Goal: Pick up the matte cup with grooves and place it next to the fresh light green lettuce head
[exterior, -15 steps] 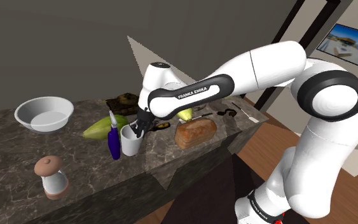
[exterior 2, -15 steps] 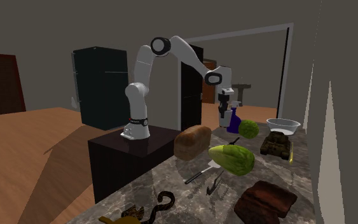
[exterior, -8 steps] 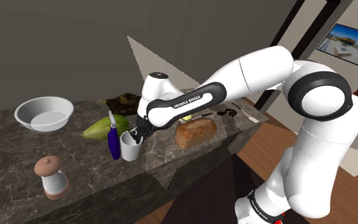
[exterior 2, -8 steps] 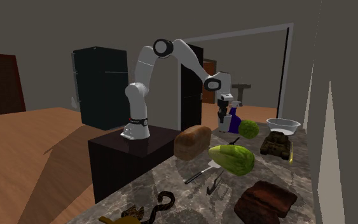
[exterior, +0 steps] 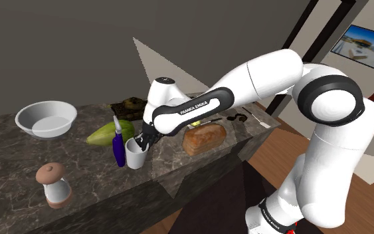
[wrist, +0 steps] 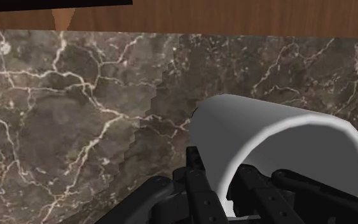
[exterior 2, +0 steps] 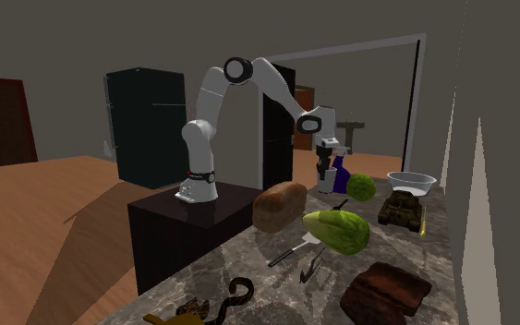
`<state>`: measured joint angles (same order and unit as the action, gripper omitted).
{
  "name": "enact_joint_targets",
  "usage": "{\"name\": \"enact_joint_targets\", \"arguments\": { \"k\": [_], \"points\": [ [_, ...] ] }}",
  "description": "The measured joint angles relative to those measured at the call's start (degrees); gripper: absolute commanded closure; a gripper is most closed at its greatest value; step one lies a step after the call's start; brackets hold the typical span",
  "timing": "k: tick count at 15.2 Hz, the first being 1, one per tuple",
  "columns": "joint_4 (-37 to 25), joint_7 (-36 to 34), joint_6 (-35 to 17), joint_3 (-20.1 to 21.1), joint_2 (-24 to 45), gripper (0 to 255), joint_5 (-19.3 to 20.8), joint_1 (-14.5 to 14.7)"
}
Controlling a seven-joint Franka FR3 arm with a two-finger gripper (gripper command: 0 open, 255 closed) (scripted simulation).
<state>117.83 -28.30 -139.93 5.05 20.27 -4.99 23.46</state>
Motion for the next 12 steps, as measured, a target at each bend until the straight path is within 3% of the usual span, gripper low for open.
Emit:
{"name": "enact_joint_targets", "arguments": {
  "k": [6, 12],
  "points": [
    [0.0, 0.0, 0.0, 0.0, 0.0, 0, 0.0, 0.0],
    [-1.0, 0.0, 5.7, -0.1, -4.7, 0, -0.1, -0.4]
  ]
}}
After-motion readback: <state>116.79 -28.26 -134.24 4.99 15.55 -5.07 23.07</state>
